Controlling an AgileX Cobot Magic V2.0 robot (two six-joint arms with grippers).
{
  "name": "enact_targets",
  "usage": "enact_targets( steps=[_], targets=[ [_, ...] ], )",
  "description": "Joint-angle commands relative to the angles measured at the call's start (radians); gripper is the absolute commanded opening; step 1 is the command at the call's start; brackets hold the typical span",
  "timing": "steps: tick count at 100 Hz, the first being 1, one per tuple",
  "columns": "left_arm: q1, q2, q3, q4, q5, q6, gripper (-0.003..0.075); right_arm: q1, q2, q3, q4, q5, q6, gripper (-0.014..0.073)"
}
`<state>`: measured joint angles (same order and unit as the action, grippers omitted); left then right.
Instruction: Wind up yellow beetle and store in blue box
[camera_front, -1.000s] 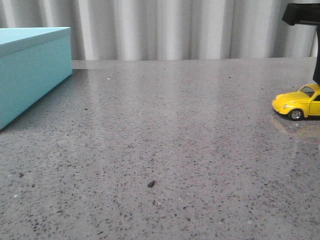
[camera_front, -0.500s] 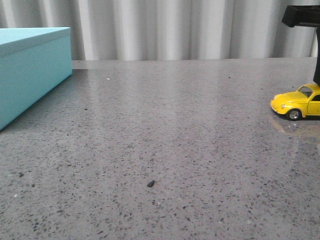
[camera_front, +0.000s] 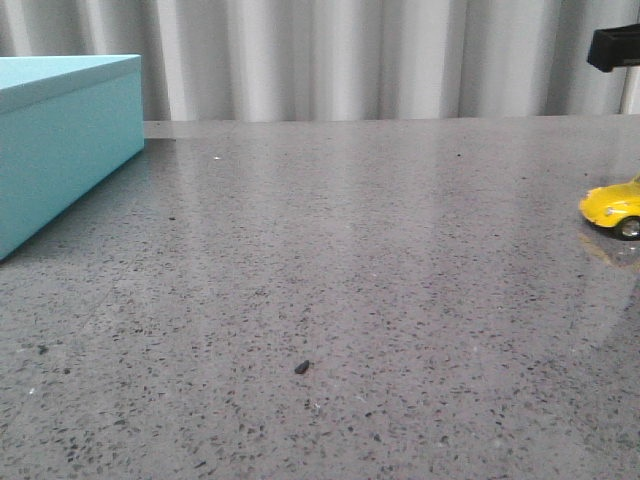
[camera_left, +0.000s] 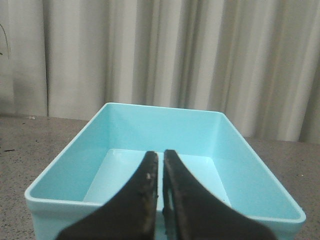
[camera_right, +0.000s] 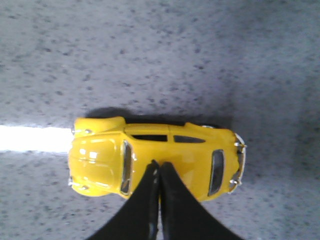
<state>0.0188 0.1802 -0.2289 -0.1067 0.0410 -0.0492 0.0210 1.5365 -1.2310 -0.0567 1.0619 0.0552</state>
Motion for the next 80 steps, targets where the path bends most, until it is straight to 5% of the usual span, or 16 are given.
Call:
enact_targets(
  steps=[1, 25, 80],
  targets=[
    [-0.006, 0.017, -0.035, -0.002, -0.085, -0.011, -0.0021, -0.006, 0.0, -0.009, -0.096, -0.011, 0.028, -0.0041],
    [-0.006, 0.017, -0.035, -0.002, -0.085, -0.011, -0.0021, -0.009, 0.0, -0.009, -0.227, 0.012, 0.094, -0.0041],
    [-0.006, 0.017, -0.035, -0.002, -0.085, -0.011, -0.0021, -0.071, -0.143, -0.013, -0.183, -0.038, 0.126, -0.0041]
  ],
)
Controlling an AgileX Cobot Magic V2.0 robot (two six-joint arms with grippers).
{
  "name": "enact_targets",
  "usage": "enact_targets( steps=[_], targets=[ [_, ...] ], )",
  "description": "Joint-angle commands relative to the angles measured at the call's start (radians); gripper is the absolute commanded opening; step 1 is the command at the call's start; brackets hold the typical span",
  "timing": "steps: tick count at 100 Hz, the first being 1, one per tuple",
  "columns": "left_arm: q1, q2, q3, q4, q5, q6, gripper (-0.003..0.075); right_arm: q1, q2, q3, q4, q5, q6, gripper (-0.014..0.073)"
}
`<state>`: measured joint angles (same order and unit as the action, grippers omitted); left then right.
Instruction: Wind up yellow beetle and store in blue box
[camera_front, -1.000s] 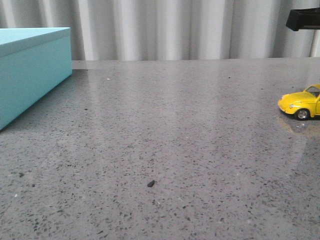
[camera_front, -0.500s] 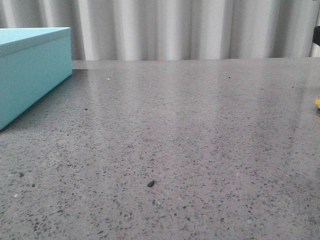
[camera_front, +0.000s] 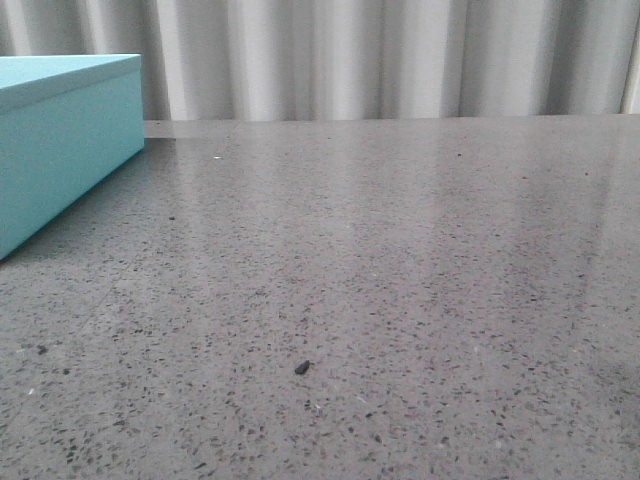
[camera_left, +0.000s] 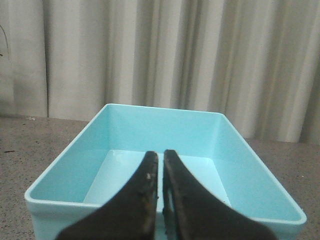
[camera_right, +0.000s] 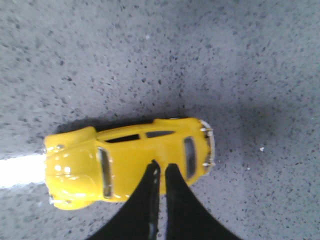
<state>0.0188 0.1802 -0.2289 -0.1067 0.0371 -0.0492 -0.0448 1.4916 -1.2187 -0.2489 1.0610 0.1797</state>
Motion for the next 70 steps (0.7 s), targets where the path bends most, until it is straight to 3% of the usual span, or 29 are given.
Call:
enact_targets(
  steps=[1, 25, 70],
  targets=[
    [-0.006, 0.017, -0.035, -0.003, -0.081, -0.011, -0.0021, -0.005, -0.103, -0.025, 0.015, -0.041, 0.002, -0.0041],
    [-0.006, 0.017, -0.035, -0.003, -0.081, -0.011, -0.0021, -0.005, -0.222, -0.025, 0.05, -0.072, 0.002, -0.0041],
    [-0.006, 0.017, -0.035, -0.003, -0.081, -0.011, -0.0021, -0.005, -0.232, -0.025, 0.05, -0.074, 0.002, -0.0041]
  ],
)
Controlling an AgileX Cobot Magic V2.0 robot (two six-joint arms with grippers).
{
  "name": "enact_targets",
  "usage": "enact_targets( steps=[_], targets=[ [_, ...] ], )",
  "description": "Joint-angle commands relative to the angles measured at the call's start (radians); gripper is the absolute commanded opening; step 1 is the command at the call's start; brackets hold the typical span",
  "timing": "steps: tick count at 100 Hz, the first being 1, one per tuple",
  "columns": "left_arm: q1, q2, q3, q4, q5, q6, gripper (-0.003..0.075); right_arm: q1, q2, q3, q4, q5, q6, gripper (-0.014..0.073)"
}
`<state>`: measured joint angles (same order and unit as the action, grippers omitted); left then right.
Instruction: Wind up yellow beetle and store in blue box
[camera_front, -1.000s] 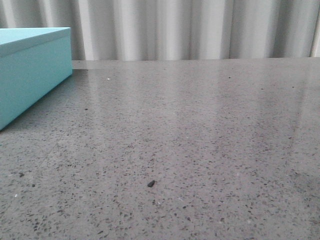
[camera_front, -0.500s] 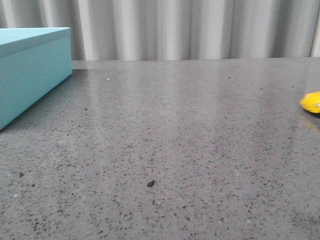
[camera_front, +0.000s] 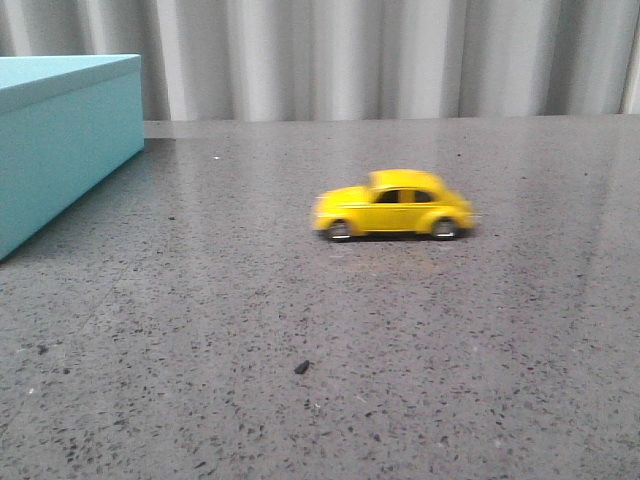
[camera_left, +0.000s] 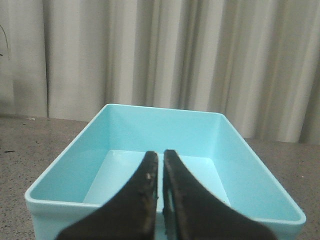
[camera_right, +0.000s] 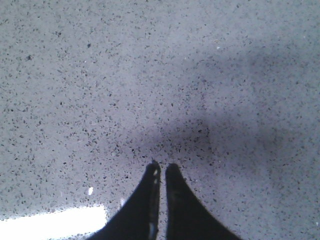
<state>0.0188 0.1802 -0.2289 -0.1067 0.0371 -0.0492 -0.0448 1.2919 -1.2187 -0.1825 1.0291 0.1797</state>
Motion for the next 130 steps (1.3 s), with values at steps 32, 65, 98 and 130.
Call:
enact_targets(
  steps=[32, 65, 98, 130],
  targets=[
    [-0.006, 0.017, -0.035, -0.003, -0.081, -0.011, -0.0021, -0.005, -0.033, -0.025, -0.017, -0.044, 0.002, -0.0041],
    [-0.008, 0.023, -0.098, -0.009, -0.037, -0.011, -0.0021, -0.005, -0.033, -0.025, -0.015, -0.08, 0.002, -0.0041],
    [-0.008, 0.181, -0.297, -0.009, 0.14, -0.011, -0.0021, -0.005, -0.033, -0.025, 0.011, -0.093, 0.002, -0.0041],
    [-0.008, 0.399, -0.486, -0.009, 0.206, 0.032, 0.0011, -0.005, -0.033, -0.025, 0.022, -0.105, 0.002, -0.0041]
  ],
)
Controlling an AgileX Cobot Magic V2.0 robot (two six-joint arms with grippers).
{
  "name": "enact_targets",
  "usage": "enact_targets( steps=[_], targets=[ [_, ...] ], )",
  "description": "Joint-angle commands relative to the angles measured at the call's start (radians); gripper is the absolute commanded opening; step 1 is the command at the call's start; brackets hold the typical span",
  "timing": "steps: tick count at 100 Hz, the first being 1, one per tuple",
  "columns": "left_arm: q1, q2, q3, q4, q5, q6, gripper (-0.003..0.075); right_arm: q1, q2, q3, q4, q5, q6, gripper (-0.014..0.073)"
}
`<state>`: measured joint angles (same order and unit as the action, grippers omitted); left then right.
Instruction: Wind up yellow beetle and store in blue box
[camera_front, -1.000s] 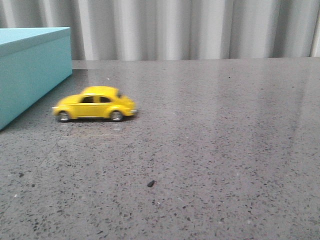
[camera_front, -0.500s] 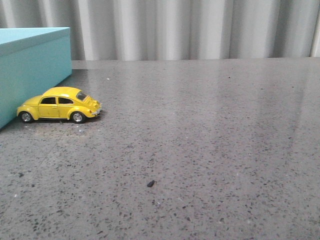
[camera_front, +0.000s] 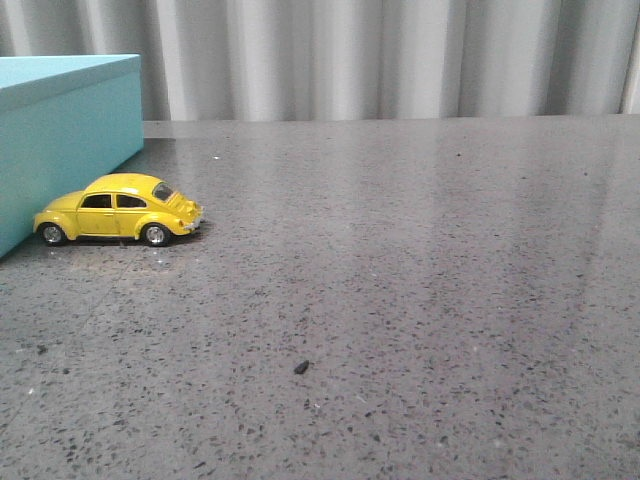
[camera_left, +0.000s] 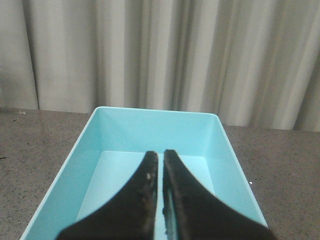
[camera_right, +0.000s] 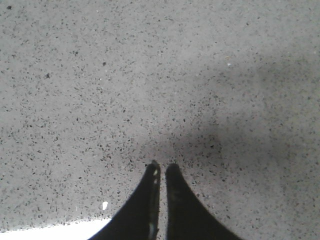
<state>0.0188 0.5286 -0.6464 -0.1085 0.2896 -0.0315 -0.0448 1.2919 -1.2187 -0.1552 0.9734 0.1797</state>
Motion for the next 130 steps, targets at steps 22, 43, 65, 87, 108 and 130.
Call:
enact_targets(
  steps=[22, 43, 65, 87, 108, 130],
  targets=[
    [-0.008, 0.179, -0.188, -0.007, -0.029, 0.087, 0.0327, -0.005, -0.033, -0.024, -0.001, -0.054, 0.002, -0.0041],
    [-0.011, 0.29, -0.292, -0.007, 0.004, 0.145, 0.0421, -0.005, -0.033, -0.024, 0.001, -0.058, 0.002, -0.0041],
    [-0.138, 0.407, -0.396, -0.007, 0.055, 0.236, 0.0421, -0.005, -0.033, -0.024, 0.005, -0.058, 0.002, -0.0041],
    [-0.29, 0.517, -0.493, 0.002, 0.112, 0.331, 0.0421, -0.005, -0.033, -0.024, 0.011, -0.058, 0.002, -0.0041],
    [-0.42, 0.594, -0.561, 0.002, 0.208, 0.585, 0.0421, -0.005, -0.033, -0.024, 0.011, -0.058, 0.002, -0.0041],
    [-0.51, 0.65, -0.579, 0.002, 0.341, 0.766, 0.0421, -0.005, -0.033, -0.024, 0.011, -0.062, 0.002, -0.0041]
  ],
)
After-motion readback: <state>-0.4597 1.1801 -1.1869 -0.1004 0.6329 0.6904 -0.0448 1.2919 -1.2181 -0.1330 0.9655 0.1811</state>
